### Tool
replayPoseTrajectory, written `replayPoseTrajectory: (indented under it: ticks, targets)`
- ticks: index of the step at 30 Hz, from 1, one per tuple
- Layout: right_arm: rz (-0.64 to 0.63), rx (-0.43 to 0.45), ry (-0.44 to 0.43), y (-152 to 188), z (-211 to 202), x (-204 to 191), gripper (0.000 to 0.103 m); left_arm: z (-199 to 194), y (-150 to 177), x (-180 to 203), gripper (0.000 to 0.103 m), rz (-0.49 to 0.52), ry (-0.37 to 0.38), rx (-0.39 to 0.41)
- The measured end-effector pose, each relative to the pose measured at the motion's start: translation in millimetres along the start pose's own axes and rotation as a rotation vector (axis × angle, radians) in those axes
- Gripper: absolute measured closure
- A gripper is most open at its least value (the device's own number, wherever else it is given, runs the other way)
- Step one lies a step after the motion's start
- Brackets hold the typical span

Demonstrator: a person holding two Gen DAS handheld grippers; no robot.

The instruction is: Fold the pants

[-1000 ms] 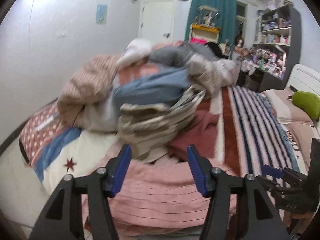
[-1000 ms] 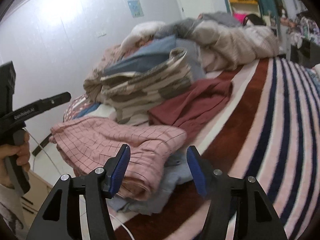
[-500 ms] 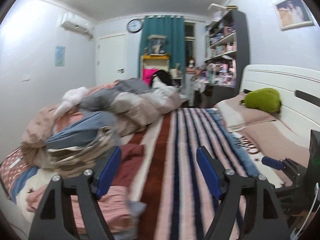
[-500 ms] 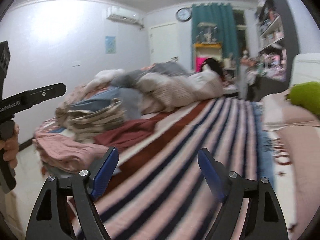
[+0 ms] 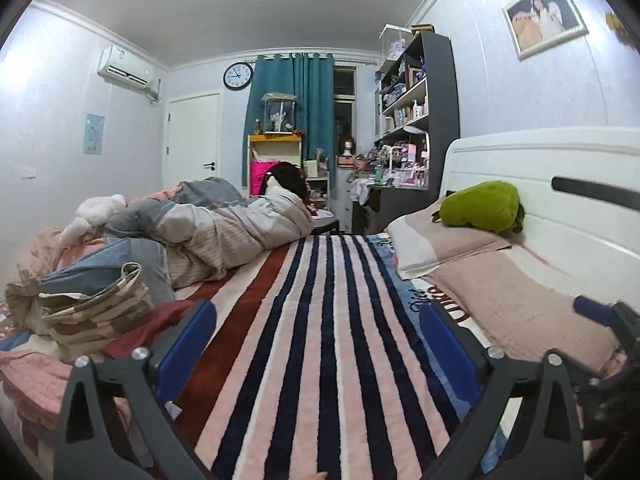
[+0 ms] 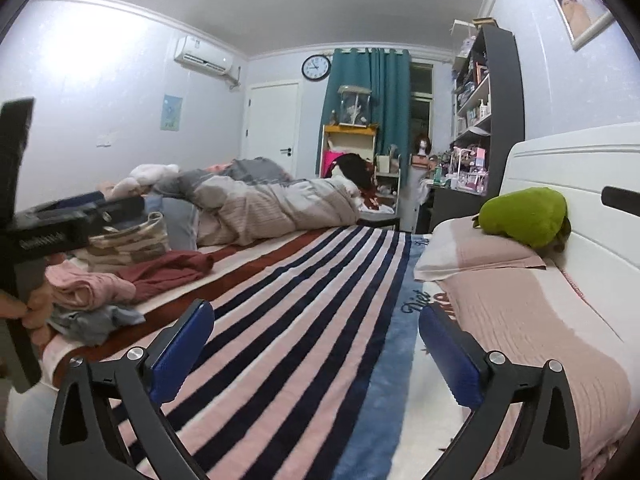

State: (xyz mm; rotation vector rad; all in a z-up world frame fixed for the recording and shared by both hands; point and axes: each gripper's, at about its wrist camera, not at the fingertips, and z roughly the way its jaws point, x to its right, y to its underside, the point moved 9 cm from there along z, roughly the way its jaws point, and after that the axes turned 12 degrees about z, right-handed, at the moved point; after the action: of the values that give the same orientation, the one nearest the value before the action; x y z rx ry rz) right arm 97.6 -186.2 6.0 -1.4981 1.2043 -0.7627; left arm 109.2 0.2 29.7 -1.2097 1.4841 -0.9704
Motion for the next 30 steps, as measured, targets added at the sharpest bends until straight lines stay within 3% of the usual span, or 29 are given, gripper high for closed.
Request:
replayPoseTrajectory:
  ticks: [8, 16, 30]
  targets:
    - [0.012, 0.035, 0.023, 3.4, -8.0, 22.8, 0.001, 12.6, 1.3, 30.9, 0.002, 0.031, -0.001, -0.017]
    - [0.039, 0.058, 0.098, -0.3, -6.3, 38.1, 0.001, 19.2, 3.8, 34.7, 0.002, 0.027, 0.004, -0.017]
    - [0.061, 0.063, 0.1, -4.3, -9.3, 35.1, 0.001, 18.7, 5.0, 31.6, 0.002, 0.015, -0.002, -0.01]
